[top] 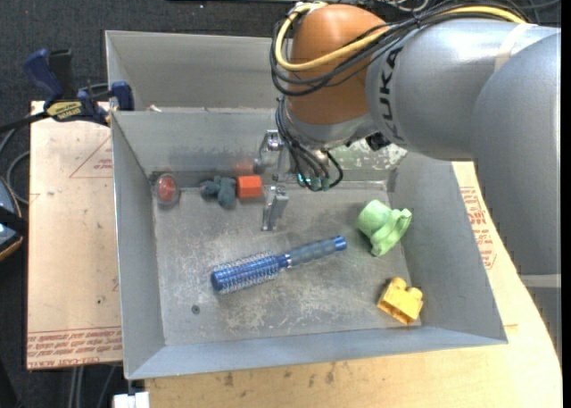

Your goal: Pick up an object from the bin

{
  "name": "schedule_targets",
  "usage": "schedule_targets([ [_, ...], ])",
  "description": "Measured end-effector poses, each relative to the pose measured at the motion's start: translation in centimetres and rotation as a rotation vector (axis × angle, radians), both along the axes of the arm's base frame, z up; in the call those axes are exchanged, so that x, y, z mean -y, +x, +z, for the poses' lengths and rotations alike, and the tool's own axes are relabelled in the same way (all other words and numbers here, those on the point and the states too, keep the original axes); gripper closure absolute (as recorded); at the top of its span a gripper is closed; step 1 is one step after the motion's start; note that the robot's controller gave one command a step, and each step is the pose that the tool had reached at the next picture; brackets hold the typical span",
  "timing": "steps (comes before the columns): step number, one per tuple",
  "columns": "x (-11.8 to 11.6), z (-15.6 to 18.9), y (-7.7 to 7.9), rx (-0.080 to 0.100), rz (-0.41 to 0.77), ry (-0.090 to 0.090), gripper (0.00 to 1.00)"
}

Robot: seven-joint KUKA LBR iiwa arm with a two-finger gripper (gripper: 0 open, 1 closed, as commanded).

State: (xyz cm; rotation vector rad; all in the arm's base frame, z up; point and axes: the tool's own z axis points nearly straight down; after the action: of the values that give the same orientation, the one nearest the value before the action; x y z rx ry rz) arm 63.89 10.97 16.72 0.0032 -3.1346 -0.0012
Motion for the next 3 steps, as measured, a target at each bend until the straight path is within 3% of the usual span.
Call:
schedule_targets([
  [1,5.5,-8.5,-2.3,0.008,0.296,0.000,0.00],
  [2,8.1,-6.5,-11.1,0.007,0.408,0.001,0.00],
  [3,6.1,-8.3,-13.5,0.044,0.416,-0.001,0.00],
])
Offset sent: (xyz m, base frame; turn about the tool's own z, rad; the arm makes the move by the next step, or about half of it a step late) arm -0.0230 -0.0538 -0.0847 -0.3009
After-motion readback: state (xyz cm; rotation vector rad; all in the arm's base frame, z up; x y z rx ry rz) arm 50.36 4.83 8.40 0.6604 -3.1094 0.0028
